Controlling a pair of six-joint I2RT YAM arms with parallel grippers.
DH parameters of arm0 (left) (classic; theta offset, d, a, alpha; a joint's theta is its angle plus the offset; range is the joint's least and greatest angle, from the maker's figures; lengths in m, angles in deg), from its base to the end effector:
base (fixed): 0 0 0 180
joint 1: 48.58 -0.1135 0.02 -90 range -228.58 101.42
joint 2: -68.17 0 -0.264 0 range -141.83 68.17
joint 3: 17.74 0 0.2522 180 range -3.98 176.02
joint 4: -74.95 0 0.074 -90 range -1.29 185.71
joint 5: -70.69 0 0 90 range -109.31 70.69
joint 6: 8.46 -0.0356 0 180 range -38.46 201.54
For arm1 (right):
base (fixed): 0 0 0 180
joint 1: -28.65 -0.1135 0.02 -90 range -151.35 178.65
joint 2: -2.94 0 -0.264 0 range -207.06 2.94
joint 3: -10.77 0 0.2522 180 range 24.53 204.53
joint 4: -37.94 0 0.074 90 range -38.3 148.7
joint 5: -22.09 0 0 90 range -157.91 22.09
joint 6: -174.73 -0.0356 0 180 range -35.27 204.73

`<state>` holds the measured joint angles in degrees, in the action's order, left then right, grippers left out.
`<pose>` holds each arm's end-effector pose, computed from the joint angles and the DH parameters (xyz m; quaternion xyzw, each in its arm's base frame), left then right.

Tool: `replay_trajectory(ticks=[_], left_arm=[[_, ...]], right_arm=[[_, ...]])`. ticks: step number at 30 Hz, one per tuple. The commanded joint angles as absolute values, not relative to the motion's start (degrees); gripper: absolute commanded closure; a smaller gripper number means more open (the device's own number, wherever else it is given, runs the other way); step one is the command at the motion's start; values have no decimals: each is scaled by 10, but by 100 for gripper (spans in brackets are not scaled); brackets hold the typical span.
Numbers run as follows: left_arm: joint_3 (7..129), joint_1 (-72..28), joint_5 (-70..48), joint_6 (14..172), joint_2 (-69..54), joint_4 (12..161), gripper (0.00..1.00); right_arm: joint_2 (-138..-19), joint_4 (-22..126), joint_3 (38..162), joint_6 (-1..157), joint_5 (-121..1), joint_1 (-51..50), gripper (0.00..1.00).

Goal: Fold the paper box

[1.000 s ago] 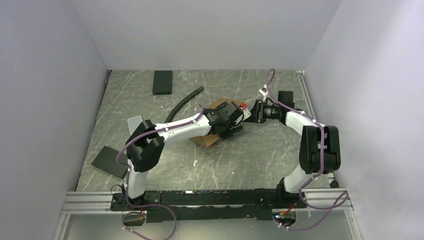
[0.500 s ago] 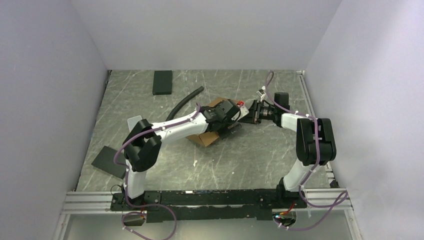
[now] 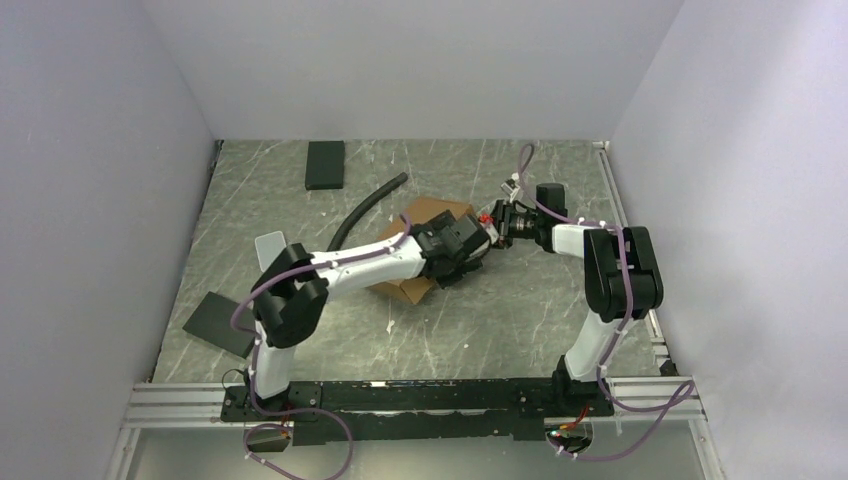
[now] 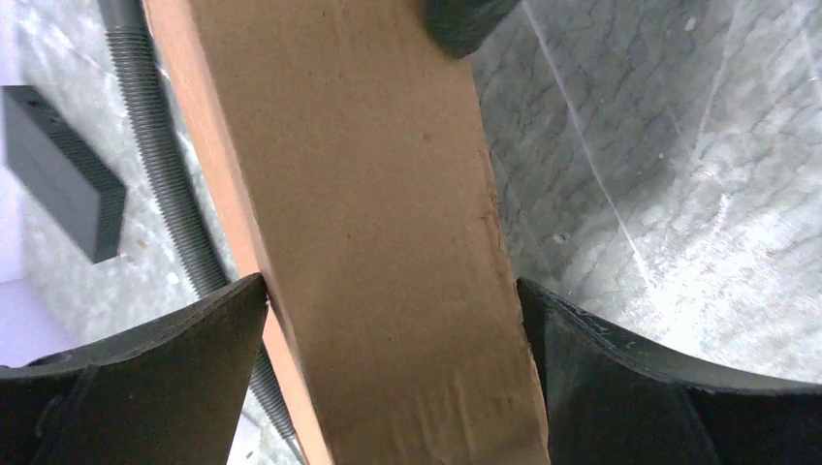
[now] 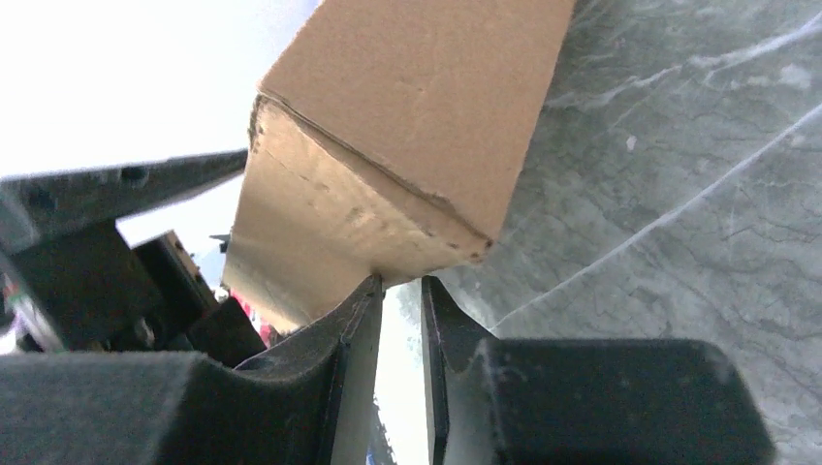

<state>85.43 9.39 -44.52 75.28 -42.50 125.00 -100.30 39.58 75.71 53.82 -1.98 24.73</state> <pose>0.2357 -0.3482 0.2380 0.4465 0.8261 0.0696 0.3368 0.3432 0.0561 0.1573 -0.0465 0.7929 0.5767 0.1911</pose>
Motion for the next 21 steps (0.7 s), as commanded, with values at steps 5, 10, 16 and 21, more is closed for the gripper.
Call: replay_trajectory(ticks=[5,10,16,21], left_arm=[[847,168,-566,713,-440,1168,1],[824,175,-563,680,-418,1128,1],[845,210,-569,669,-435,1133,1],[852,249,-531,676,-414,1131,1]], right_arm=[[-1023,347,779,520,-58,221,75],[-1027,342,780,516,-52,219,74],[-1029,359,786,530,-56,213,73],[-1036,388,794,553,-66,213,72]])
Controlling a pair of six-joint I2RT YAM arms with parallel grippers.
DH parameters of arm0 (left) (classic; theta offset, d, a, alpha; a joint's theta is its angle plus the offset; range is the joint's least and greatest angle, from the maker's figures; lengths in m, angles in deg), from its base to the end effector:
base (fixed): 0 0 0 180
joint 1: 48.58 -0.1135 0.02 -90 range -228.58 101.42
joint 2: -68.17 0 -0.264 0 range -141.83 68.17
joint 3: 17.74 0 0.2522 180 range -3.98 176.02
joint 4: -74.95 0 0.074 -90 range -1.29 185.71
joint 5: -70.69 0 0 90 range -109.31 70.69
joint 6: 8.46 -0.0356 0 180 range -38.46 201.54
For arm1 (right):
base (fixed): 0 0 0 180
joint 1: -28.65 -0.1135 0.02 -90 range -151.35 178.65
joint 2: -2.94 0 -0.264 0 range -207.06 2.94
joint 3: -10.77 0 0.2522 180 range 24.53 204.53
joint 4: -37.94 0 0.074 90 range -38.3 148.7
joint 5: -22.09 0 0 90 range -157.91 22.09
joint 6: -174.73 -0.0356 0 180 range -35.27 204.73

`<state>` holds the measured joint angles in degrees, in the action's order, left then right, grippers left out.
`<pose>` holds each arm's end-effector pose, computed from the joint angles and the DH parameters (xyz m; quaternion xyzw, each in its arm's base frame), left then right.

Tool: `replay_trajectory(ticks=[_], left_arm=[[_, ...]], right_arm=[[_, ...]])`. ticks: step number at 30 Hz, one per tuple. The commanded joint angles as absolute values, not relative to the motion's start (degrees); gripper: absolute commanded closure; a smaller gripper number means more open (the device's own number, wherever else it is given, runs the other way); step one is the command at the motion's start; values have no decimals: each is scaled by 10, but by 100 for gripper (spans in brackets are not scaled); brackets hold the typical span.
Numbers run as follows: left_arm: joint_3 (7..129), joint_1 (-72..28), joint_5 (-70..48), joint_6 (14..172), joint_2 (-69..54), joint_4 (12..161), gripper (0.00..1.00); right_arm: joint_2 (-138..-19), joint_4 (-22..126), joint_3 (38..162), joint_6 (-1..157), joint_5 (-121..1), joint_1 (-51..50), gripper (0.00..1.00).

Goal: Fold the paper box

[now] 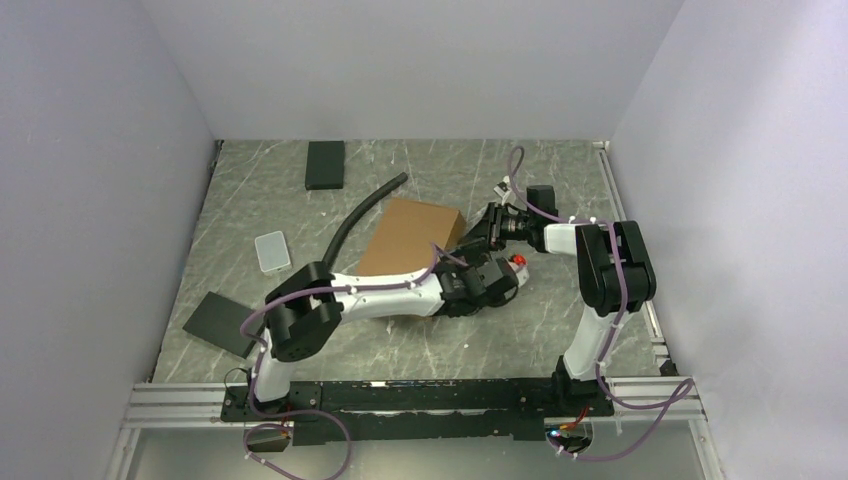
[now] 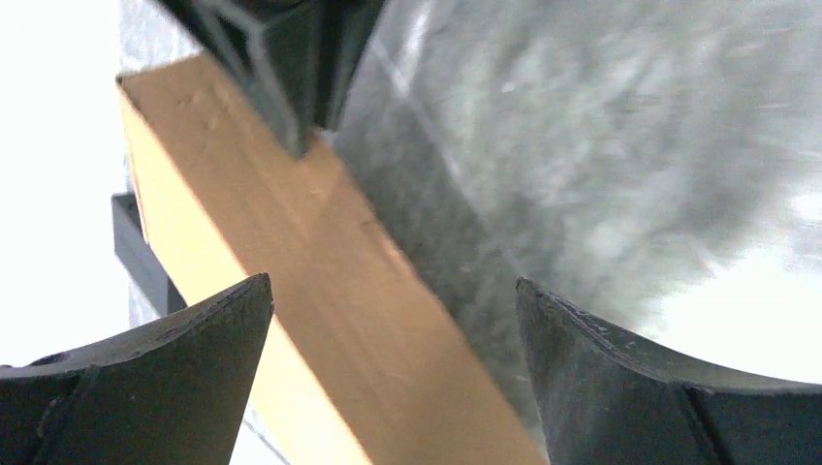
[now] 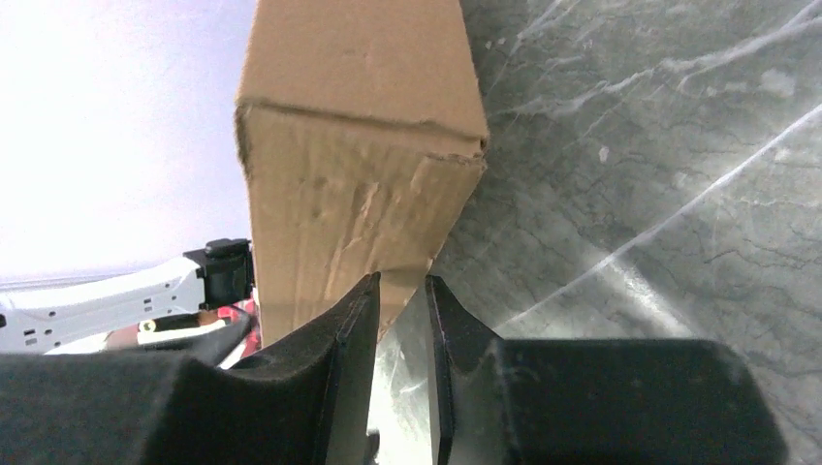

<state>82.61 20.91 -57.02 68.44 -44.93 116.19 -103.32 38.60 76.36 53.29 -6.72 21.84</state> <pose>0.1709 -0.3948 0.2180 0.5189 0.7421 0.1327 0.4030 0.3475 0.0729 0.1424 -0.0376 0.8110 0.5544 0.1832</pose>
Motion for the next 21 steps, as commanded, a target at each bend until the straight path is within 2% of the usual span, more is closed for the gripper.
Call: replay_trajectory(ticks=[1,5,9,12,15,16,18,20,21], left_arm=[[849,255,-519,682,-405,1128,1],[818,266,-442,716,-346,1099,0],[789,248,-431,762,-282,1099,0],[741,189,-399,832,-220,1109,0],[672,87,-331,925,-148,1116,5],[651,49,-309,952,-126,1122,8],[602,-18,-278,1001,-86,1131,14],[559,-68,-275,1041,-49,1125,19],[539,-89,-278,1060,-34,1119,21]], right_arm=[[-1036,395,796,559,-69,213,72],[-1036,417,804,578,-77,213,71],[-1035,466,823,625,-90,216,67],[-1023,529,847,689,-103,225,63],[-1003,616,867,794,-108,229,63],[-997,632,866,812,-104,229,67],[-993,633,846,813,-98,226,86],[-997,629,823,803,-101,216,99],[-1002,624,810,794,-106,210,100]])
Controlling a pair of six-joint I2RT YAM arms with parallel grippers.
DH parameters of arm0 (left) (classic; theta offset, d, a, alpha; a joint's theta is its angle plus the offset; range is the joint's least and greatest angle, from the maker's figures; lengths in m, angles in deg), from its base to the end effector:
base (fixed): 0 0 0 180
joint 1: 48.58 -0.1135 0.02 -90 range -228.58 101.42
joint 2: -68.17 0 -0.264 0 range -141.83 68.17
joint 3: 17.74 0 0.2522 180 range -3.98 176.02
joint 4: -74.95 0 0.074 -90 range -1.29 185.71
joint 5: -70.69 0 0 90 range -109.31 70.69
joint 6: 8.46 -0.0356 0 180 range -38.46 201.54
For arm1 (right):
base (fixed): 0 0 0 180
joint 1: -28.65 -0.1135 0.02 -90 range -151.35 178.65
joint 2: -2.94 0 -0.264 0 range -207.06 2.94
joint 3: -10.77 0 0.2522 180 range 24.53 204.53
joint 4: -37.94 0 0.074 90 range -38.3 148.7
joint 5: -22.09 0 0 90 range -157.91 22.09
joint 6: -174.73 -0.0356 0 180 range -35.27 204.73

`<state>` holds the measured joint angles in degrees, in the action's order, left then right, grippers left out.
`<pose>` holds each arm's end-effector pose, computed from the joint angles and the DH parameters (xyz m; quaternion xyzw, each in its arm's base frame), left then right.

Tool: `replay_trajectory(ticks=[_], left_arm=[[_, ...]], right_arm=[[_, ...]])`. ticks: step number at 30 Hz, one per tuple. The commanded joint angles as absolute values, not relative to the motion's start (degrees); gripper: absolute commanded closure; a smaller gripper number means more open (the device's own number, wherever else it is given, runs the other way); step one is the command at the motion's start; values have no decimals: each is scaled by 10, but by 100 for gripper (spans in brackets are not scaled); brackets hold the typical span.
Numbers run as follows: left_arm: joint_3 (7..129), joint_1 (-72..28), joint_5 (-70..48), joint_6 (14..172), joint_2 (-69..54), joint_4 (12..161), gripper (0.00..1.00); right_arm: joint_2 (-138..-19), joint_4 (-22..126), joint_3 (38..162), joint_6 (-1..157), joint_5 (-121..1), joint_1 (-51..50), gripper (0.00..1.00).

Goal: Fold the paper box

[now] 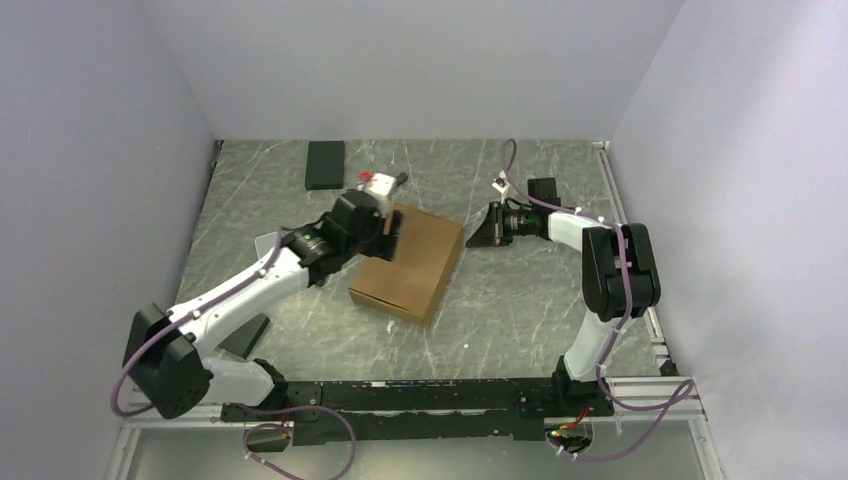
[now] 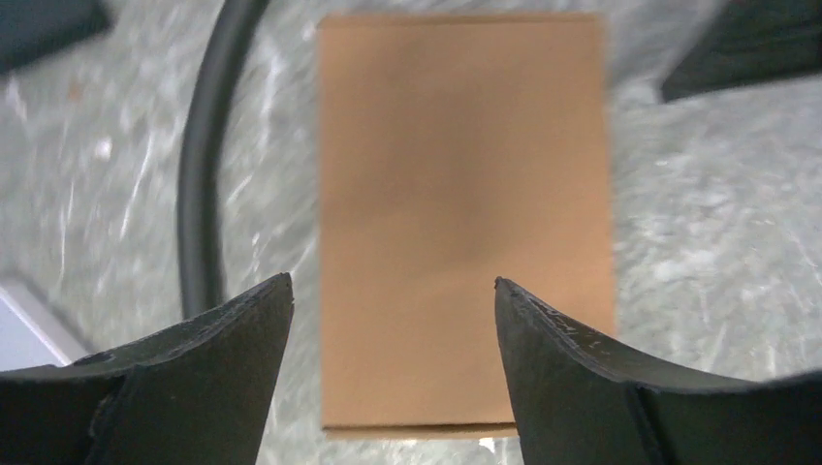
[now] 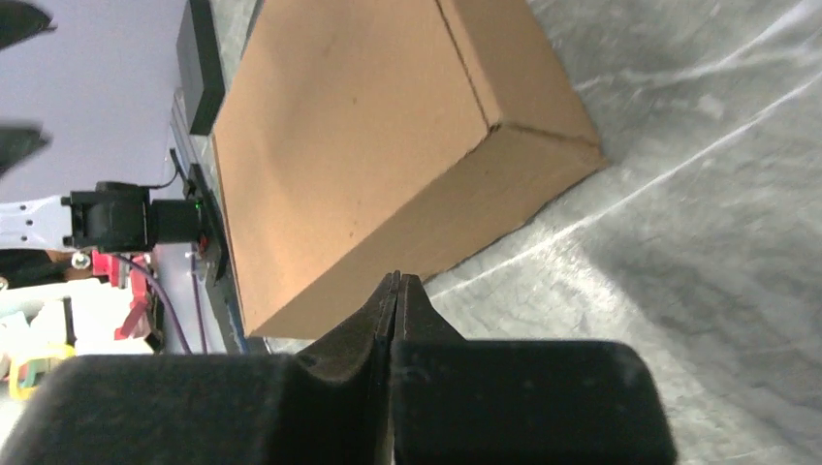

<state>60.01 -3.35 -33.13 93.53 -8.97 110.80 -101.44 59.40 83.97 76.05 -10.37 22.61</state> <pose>0.2188 -0.2085 0.3109 0.1991 0.8605 -0.1248 0.4520 0.3527 0.0675 0.1647 -0.1350 0.8337 0.4881 0.2200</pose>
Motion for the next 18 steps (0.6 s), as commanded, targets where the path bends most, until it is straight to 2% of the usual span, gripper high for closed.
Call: replay_trajectory(ticks=[1,5,10,14,18], left_arm=[[521,-106,-278,1076,-21,1113,22],[474,-183,-256,1126,-11,1099,23],[437,-230,-93,1142,-71,1025,18],[446,-231,-4,1129,-150,1003,13],[463,-231,97,1145,-230,942,17]], right_arm=[[-1006,616,802,780,-115,204,100],[-1024,589,789,736,-182,169,100],[-1053,598,812,716,-218,128,100],[-1076,630,886,715,-240,123,100],[-1096,658,985,731,-286,134,100]])
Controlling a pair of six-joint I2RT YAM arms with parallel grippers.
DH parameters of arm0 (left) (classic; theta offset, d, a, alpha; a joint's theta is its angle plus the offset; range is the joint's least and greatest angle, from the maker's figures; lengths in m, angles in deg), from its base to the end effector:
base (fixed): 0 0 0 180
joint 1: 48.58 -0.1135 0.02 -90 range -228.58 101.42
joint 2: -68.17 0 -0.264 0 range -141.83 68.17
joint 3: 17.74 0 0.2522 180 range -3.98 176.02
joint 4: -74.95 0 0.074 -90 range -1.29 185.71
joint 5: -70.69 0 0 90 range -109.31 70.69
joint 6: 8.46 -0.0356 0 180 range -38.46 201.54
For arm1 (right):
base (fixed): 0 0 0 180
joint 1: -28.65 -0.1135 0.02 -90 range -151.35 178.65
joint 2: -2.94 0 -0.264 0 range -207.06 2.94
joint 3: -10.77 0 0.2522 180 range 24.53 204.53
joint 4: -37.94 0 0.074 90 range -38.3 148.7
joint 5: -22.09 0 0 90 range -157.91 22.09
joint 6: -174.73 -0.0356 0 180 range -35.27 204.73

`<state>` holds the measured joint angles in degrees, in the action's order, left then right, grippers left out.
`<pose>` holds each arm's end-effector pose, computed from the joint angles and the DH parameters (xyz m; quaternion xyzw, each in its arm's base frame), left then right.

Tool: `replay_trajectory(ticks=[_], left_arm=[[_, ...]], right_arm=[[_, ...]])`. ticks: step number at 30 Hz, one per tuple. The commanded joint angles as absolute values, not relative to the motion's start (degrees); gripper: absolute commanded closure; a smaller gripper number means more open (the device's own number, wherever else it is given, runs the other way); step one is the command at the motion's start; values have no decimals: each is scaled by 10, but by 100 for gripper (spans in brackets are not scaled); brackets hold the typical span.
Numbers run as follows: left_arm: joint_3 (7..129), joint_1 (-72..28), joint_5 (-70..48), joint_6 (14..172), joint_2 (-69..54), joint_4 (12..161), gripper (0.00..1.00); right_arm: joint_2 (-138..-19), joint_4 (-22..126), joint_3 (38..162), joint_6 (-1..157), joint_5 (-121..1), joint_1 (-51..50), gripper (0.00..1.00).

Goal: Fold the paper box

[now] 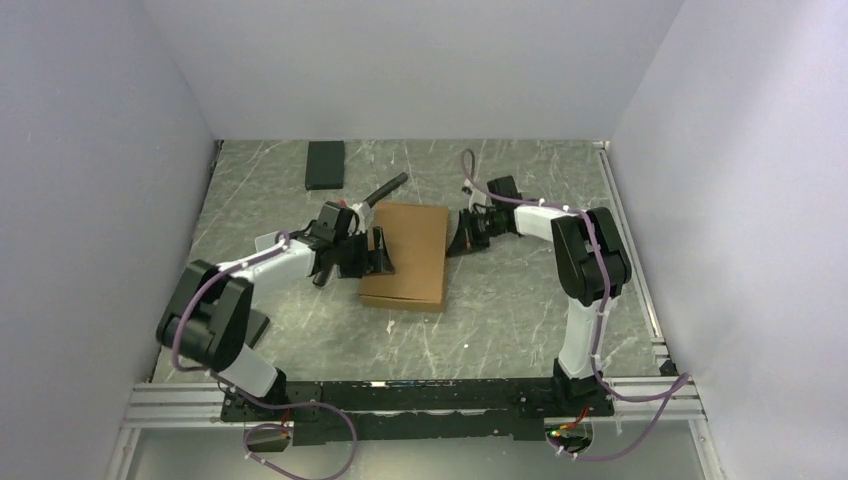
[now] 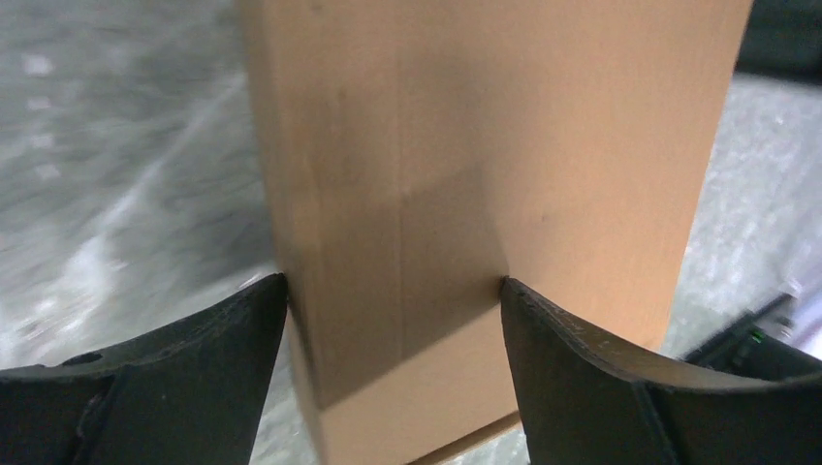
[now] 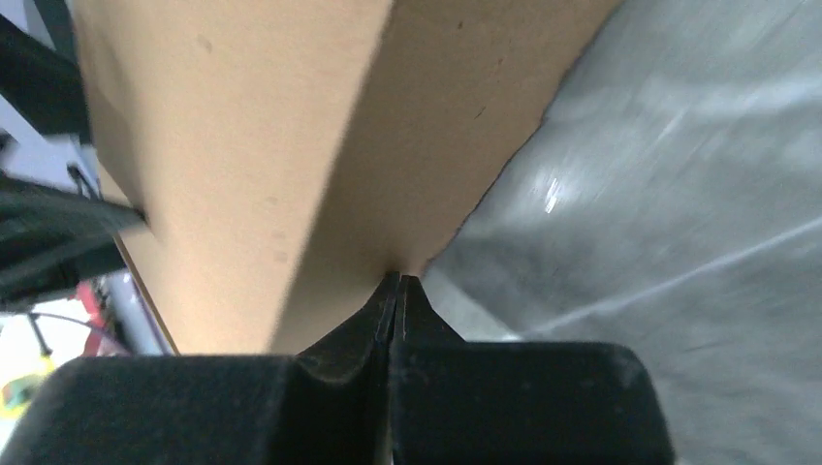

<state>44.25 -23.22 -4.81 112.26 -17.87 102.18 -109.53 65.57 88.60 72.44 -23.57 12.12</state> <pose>0.2672 -0.1365 0.1895 -0.0020 0.9368 -0.2597 0.2343 0.3521 0.1305 0.1261 -0.1236 0.8951 0.4101 0.1238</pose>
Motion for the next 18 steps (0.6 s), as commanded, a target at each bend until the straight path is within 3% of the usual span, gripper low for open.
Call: replay_trajectory(ticks=[1,7,13,16,18], left_arm=[[470,-231,118,1156,-250,922,18],[563,-231,122,1181,-327,909,19],[593,-253,-76,1142,-232,1016,10],[573,-291,-72,1123,-144,1023,2],[564,-323,-44,1120,-83,1021,1]], right_arm=[[-1103,661,1007,733,-293,138,100],[-1126,701,1073,769,-330,178,100],[-972,713,991,923,-367,271,98],[-878,777,983,1014,-325,316,88],[-815,794,967,1041,-291,348,65]])
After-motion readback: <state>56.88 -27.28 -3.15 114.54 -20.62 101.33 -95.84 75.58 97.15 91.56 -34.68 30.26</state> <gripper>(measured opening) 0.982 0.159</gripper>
